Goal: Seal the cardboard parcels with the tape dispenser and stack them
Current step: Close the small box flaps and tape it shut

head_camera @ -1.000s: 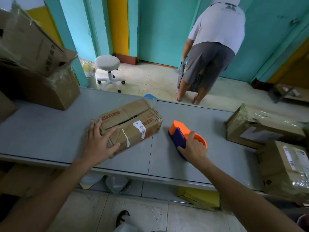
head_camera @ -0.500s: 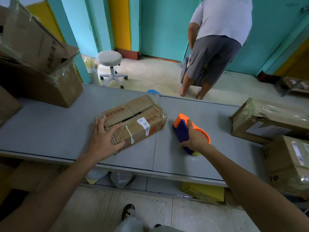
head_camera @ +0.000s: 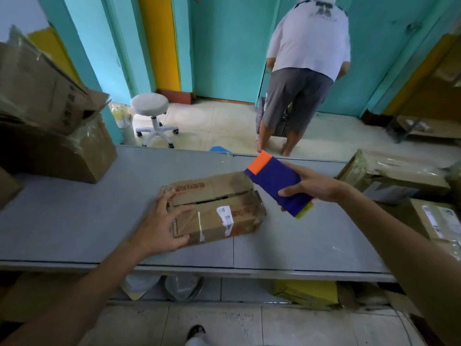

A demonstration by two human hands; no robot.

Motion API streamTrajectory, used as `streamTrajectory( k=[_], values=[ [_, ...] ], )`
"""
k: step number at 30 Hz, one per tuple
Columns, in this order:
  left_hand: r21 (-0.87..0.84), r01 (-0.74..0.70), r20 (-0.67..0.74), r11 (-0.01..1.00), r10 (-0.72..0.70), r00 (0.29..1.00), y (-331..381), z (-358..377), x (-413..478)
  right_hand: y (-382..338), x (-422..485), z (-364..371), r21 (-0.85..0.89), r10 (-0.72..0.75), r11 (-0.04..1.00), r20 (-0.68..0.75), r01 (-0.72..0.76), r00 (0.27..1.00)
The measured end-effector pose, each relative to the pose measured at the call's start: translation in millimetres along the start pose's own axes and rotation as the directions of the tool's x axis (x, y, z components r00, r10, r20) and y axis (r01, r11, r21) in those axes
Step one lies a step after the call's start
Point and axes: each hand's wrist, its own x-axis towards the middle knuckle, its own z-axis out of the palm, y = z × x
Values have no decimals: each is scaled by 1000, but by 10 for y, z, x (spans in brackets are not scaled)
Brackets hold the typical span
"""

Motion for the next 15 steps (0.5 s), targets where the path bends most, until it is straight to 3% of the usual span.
streamTrajectory(
  k=[4,6,8,10,11,13,15],
  values=[
    [143,-158,66,977,150,987,-6,-81,124,-324,-42,79,-234,-61,969,56,72,997],
    [140,-162,8,977,162,987,50,-181,167,-400,-2,158,-316,-68,943,112,101,991],
    [41,-164,-111,986,168,980,107,-328,190,-476,34,249,-378,-39,920,175,104,984],
    [-196,-136,-233,971,89,969,133,-463,246,-564,67,332,-423,-37,896,227,133,973],
    [-397,-82,-242,914,-18,970,165,-539,278,-614,82,366,-435,-41,888,243,147,969],
    [-774,80,-64,628,-205,977,281,-701,332,-735,108,426,-430,-44,888,271,162,962],
    [-895,215,132,392,-228,965,369,-799,353,-850,136,494,-415,-36,893,317,173,948]
  ],
)
